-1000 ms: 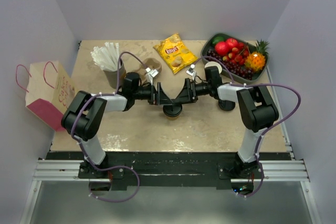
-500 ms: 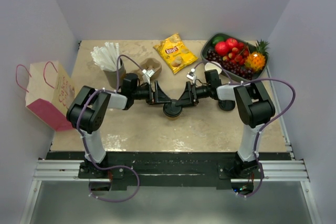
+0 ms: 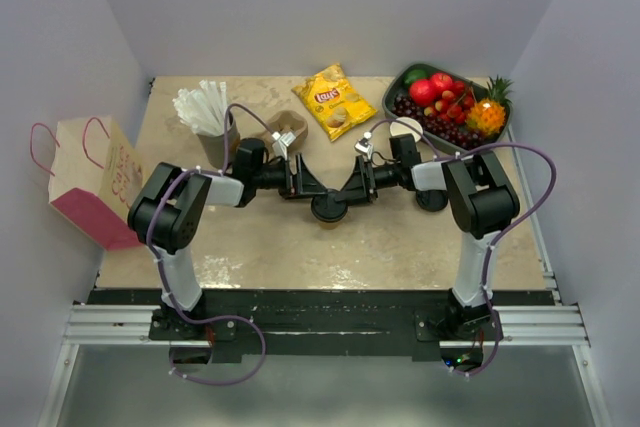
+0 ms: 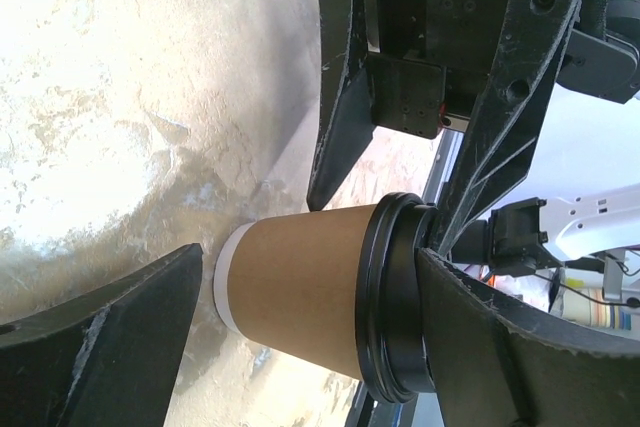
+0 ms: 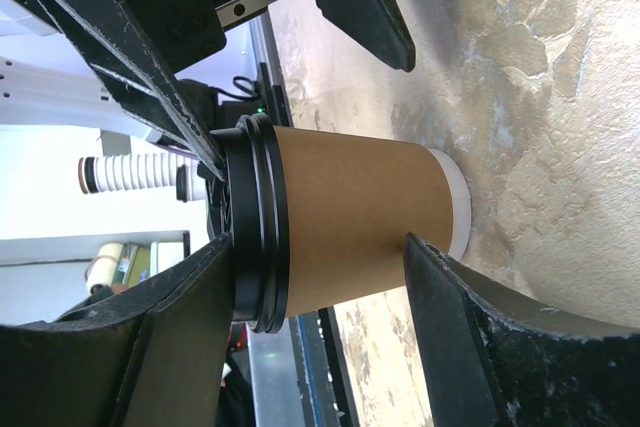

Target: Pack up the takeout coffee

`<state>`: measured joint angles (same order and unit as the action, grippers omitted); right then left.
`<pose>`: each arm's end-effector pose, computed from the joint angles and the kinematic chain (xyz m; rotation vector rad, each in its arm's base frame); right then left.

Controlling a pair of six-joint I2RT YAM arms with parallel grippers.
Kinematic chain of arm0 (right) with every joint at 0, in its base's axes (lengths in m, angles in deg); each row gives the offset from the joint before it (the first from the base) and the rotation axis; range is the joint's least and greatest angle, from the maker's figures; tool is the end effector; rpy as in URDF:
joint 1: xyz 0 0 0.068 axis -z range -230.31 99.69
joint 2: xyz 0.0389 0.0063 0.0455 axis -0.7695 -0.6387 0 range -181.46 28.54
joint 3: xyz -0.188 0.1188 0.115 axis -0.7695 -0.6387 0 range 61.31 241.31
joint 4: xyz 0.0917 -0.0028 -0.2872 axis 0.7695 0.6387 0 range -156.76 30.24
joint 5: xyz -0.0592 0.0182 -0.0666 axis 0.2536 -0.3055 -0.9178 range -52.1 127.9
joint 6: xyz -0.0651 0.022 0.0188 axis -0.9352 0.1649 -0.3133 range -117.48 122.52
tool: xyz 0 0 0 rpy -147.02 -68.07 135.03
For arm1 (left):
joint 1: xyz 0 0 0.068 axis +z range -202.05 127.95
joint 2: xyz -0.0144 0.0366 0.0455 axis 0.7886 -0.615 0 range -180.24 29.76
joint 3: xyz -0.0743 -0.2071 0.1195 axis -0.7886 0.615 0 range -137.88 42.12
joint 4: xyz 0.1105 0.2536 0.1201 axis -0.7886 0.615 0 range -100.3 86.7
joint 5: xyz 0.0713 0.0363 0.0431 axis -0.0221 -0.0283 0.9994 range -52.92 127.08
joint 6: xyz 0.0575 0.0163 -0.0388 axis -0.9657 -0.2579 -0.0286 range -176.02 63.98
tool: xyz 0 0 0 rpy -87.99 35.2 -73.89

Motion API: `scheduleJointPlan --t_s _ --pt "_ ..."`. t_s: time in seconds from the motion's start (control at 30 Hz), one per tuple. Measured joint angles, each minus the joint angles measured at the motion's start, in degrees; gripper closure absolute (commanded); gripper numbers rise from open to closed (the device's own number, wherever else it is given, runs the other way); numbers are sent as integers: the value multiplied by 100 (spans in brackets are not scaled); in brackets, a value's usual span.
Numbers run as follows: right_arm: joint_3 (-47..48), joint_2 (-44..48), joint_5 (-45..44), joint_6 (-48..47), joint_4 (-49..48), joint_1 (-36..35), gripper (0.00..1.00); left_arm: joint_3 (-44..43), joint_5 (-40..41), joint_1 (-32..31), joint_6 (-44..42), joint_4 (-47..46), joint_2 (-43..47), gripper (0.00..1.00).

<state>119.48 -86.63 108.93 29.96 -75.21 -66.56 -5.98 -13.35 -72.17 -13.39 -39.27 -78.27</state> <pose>0.3597 0.1626 0.0533 -0.3936 2.3468 1.8451 0.3468 -0.1751 0.0664 0.1469 2.2882 -1.5439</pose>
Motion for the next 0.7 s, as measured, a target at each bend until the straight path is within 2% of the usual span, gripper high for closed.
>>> scheduleJointPlan --t_s 0.2,0.47,0.7 --pt "61 -81 74 7 35 24 34 -66 35 -15 -96 116 -4 12" --pt "74 9 20 -157 109 9 16 140 -31 -20 -125 -203 127 7" --pt "44 494 -278 -267 160 -7 14 374 -48 -15 -107 -262 503 3"
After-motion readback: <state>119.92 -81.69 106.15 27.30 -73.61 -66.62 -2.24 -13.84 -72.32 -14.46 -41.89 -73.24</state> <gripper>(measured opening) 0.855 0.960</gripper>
